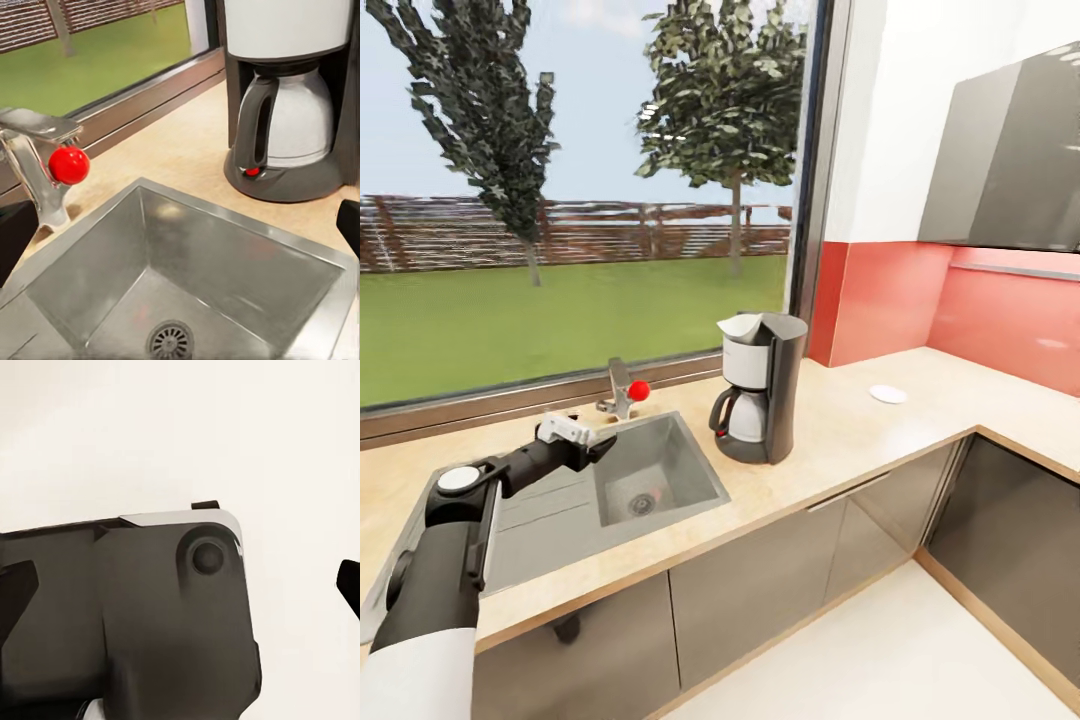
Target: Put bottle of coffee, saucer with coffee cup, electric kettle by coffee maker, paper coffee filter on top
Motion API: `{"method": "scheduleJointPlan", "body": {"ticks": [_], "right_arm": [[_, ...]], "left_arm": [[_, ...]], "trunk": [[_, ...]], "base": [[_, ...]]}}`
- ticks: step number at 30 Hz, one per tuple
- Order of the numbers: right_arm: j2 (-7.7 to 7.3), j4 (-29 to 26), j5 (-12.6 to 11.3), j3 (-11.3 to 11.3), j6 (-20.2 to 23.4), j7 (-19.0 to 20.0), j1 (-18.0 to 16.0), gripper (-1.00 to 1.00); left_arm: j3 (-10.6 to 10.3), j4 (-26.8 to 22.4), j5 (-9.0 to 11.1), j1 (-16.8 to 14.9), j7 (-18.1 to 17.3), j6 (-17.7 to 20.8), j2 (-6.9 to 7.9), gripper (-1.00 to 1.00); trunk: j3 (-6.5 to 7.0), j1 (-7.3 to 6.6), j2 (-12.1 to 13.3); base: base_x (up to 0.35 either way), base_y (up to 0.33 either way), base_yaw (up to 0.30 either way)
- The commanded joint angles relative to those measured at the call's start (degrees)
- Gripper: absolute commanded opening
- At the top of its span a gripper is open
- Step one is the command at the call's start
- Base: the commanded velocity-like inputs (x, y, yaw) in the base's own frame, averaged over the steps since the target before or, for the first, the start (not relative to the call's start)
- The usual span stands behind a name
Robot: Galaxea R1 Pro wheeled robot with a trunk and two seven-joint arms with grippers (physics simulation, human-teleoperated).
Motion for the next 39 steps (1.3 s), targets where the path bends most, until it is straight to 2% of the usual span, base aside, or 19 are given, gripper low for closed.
{"method": "scheduleJointPlan", "body": {"ticks": [1,3,4,6,9,15,25,34,39], "right_arm": [[0.04,-0.1,-0.1,-0.3,-0.1,0.0,0.0,1.00],[0.04,-0.1,-0.1,-0.2,-0.1,0.0,0.0,1.00],[0.04,-0.1,-0.1,-0.2,-0.1,0.0,0.0,1.00],[0.04,-0.1,-0.1,-0.3,-0.1,-0.1,0.0,1.00],[0.04,-0.2,-0.1,-0.2,-0.2,0.0,0.0,1.00],[0.02,-0.7,0.0,-0.2,-0.2,0.0,0.0,1.00],[0.04,-2.2,0.0,-0.2,-0.1,0.0,0.0,1.00],[0.04,-2.2,0.0,-0.2,-0.1,-0.1,0.0,1.00],[0.04,-2.1,0.0,-0.2,-0.1,-0.1,0.0,1.00]], "left_arm": [[0.1,-0.1,0.2,0.3,-0.6,0.2,-0.03,1.00],[0.0,-0.1,1.6,1.3,-1.0,-0.2,0.01,1.00],[0.0,0.1,2.9,2.7,-1.2,-3.0,0.03,1.00],[0.0,0.3,3.5,4.3,-1.3,-6.9,0.03,1.00],[-0.1,0.3,3.8,6.0,-1.4,-8.3,0.03,1.00],[-0.5,0.4,3.9,7.6,-1.3,-8.8,-0.04,1.00],[-1.4,0.3,3.9,7.9,-1.1,-8.8,-0.05,1.00],[-1.5,0.4,3.9,8.0,-1.2,-8.8,-0.32,1.00],[-1.5,0.4,3.9,8.2,-1.2,-8.8,-0.54,1.00]], "trunk": [[-0.12,0.04,-0.1],[-0.12,0.04,-0.1],[-0.12,0.04,-0.1],[-0.12,0.04,-0.1],[-0.12,0.04,-0.1],[-0.12,0.04,-0.1],[-0.12,0.04,-0.1],[-0.12,0.04,-0.1],[-0.12,0.04,-0.1]], "base": [[-0.001,-0.003,0.000],[-0.001,-0.002,0.000],[0.000,0.000,0.000],[0.000,0.000,0.000],[0.000,0.000,0.000],[0.000,-0.101,0.000],[-0.014,-0.254,0.000],[-0.185,-0.232,0.001],[-0.275,-0.169,0.225]]}}
